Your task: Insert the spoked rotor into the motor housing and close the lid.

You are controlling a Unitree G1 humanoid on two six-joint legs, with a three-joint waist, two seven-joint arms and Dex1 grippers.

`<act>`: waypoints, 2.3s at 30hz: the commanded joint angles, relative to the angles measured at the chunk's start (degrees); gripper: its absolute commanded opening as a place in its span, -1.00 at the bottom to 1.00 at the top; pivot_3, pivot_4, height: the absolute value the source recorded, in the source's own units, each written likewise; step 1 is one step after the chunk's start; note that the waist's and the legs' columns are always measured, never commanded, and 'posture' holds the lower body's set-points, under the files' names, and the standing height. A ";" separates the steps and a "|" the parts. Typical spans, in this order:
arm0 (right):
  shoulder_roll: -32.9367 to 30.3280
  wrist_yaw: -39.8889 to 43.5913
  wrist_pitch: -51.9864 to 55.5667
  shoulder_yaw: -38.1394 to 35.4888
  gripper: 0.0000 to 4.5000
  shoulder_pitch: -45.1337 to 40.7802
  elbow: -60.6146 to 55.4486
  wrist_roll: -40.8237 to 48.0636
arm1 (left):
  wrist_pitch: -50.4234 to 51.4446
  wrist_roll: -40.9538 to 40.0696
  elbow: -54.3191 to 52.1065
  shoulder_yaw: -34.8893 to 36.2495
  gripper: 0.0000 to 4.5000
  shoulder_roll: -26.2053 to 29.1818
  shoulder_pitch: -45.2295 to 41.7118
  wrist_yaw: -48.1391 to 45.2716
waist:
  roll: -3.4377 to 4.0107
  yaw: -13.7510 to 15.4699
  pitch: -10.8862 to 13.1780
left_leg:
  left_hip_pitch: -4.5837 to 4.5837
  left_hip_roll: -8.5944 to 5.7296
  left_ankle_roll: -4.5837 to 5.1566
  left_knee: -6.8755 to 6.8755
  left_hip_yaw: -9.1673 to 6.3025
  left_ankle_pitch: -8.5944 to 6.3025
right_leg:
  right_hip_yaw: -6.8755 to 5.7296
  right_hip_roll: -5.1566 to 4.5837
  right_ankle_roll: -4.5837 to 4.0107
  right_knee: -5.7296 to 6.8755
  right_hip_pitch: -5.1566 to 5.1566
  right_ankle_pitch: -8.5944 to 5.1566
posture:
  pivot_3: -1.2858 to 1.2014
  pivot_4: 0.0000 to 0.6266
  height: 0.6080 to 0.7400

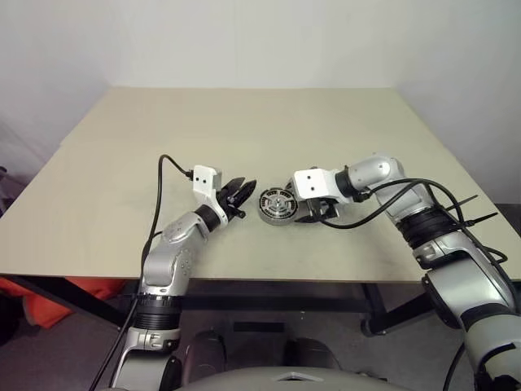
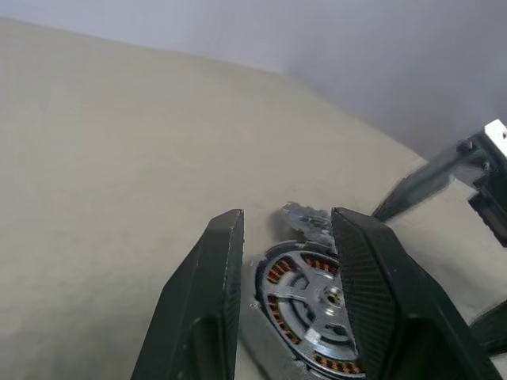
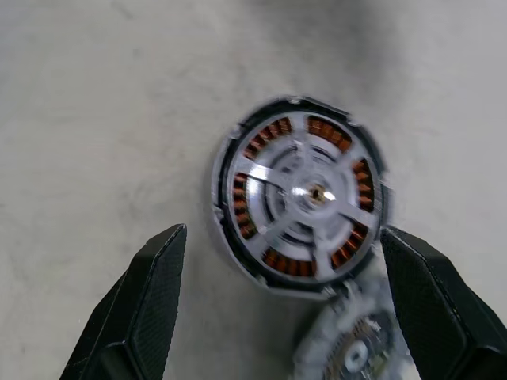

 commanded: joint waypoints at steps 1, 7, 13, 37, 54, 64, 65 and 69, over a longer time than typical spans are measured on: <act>-0.33 -0.02 -3.63 1.25 0.94 -1.70 2.06 -2.96 | -1.93 -0.16 -3.10 0.25 -0.18 0.43 0.29 1.34 | 0.00 0.00 0.00 | -0.02 -0.01 0.01 0.00 0.00 -0.01 | 0.00 0.00 0.00 -0.01 0.00 0.00 | 0.03 -1.00 1.00; -0.47 -0.58 -6.74 1.81 0.94 -2.90 5.94 -5.95 | -2.73 -0.21 -3.27 0.18 -0.18 0.99 1.43 2.94 | 0.00 -0.09 0.00 | 0.00 0.02 0.05 0.00 0.06 -0.03 | 0.00 0.01 0.00 -0.02 0.00 0.00 | 0.03 -1.00 1.00; -0.63 -0.59 -9.62 2.41 0.94 -3.74 8.77 -8.11 | -3.12 -0.57 -3.03 0.13 -0.18 1.02 1.35 3.93 | 0.00 -0.10 0.00 | 0.04 0.01 0.04 0.02 0.13 -0.02 | 0.01 0.01 0.00 -0.01 0.03 0.00 | 0.03 -1.00 1.00; 3.38 -4.07 -17.20 3.35 -0.79 -8.86 17.94 -12.45 | -4.91 -0.43 -1.96 0.38 -0.16 1.43 1.50 5.95 | -0.03 -1.39 -0.02 | 0.14 0.04 0.05 0.03 0.43 -0.03 | 0.01 0.02 -0.01 0.05 0.09 0.01 | 0.03 -1.00 1.00; 3.81 -2.63 -17.53 0.77 -0.99 -10.18 14.86 -8.98 | -6.26 0.18 -0.48 0.18 -0.16 1.59 2.04 6.45 | -0.03 -1.38 -0.02 | 0.04 0.03 0.14 0.04 0.44 -0.09 | 0.01 0.01 -0.02 0.02 0.04 0.01 | 0.03 -1.00 1.00; 5.56 -4.75 -20.53 0.69 -0.99 -9.03 12.45 -8.50 | -6.46 0.16 -0.49 0.45 -0.16 2.48 2.37 6.73 | -0.03 -1.40 -0.02 | -0.13 0.04 0.20 0.07 0.46 -0.11 | 0.01 0.01 -0.03 0.03 -0.14 0.02 | 0.03 -1.00 1.00; 5.53 -5.08 -20.76 0.67 -0.99 -9.07 12.32 -8.55 | -6.47 0.14 -0.50 0.43 -0.16 2.54 2.42 6.73 | -0.03 -1.41 -0.01 | -0.14 0.04 0.20 0.08 0.46 -0.11 | 0.01 0.01 -0.03 0.03 -0.14 0.02 | 0.03 -1.00 1.00; 4.55 -4.63 -20.88 0.62 -0.99 -8.93 10.88 -7.97 | -6.53 0.20 -0.19 0.29 -0.16 2.60 2.33 6.73 | -0.03 -1.41 -0.01 | -0.13 0.05 0.20 0.08 0.46 -0.11 | 0.01 0.02 -0.03 0.04 -0.14 0.02 | 0.03 -1.00 1.00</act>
